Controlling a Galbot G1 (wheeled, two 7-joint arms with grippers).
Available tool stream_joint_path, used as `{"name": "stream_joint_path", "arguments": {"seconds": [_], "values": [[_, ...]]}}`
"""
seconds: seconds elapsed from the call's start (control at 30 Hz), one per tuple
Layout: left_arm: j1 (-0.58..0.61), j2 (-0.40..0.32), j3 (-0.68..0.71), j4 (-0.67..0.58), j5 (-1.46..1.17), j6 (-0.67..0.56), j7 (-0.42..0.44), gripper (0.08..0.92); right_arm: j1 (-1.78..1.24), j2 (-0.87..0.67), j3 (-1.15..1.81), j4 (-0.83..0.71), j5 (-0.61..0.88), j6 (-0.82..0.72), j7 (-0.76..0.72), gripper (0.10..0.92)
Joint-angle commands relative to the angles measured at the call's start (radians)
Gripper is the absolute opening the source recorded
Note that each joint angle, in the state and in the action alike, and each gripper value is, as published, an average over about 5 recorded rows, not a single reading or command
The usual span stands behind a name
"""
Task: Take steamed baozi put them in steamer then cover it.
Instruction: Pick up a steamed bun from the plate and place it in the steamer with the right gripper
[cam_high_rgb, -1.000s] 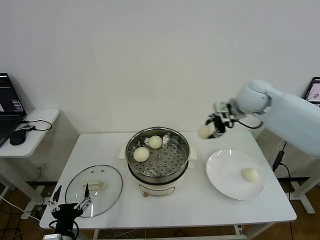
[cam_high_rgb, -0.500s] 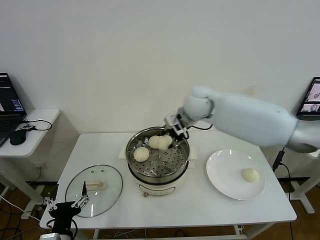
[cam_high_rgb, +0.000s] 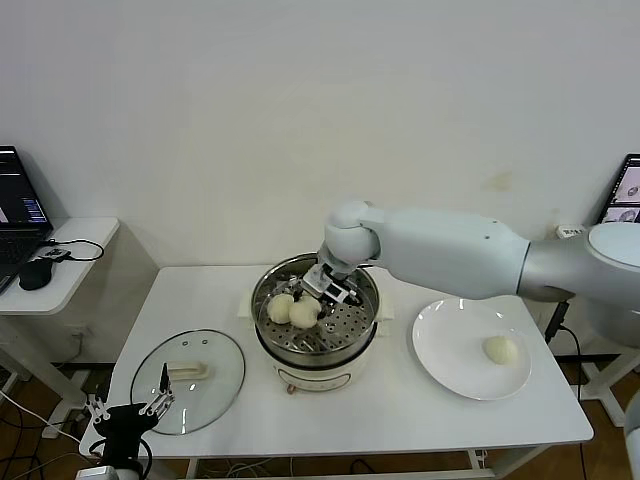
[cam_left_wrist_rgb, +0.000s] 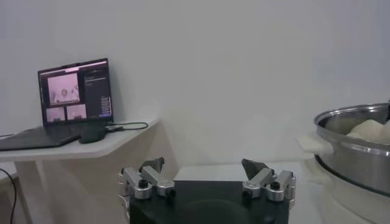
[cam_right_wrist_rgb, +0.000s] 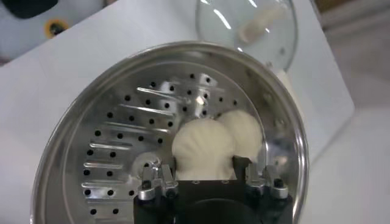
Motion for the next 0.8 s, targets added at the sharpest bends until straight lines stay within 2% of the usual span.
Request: {"name": "stream_joint_path", "arguments": {"seconds": [0.03,0.37,0.47,0.7,0.8], "values": [[0.001,-0.002,0.001,0.000,0.000,0.000,-0.001,0.823,0.005,0.018,-0.033,0.014,-0.057,0.143,-0.011,0.585],[0.004,-0.011,0.008,-0.002,0.002,-0.002,-0.002,0.823,0.007,-0.027,-0.045,0.058,-0.049,0.159,-0.028,0.609],[0.005,-0.012,0.009,-0.003,0.003,-0.002,-0.002,0.823,0.007,-0.036,-0.047,0.061,-0.052,0.160,-0.026,0.643],[0.007,-0.008,0.006,-0.006,0.003,-0.002,-0.003,0.823,0.036,-0.063,-0.018,0.058,-0.054,0.131,-0.019,0.800],[0.005,-0.005,0.002,-0.008,0.002,-0.002,-0.002,0.823,0.068,-0.096,0.016,0.056,-0.041,0.089,-0.024,0.820]]}}
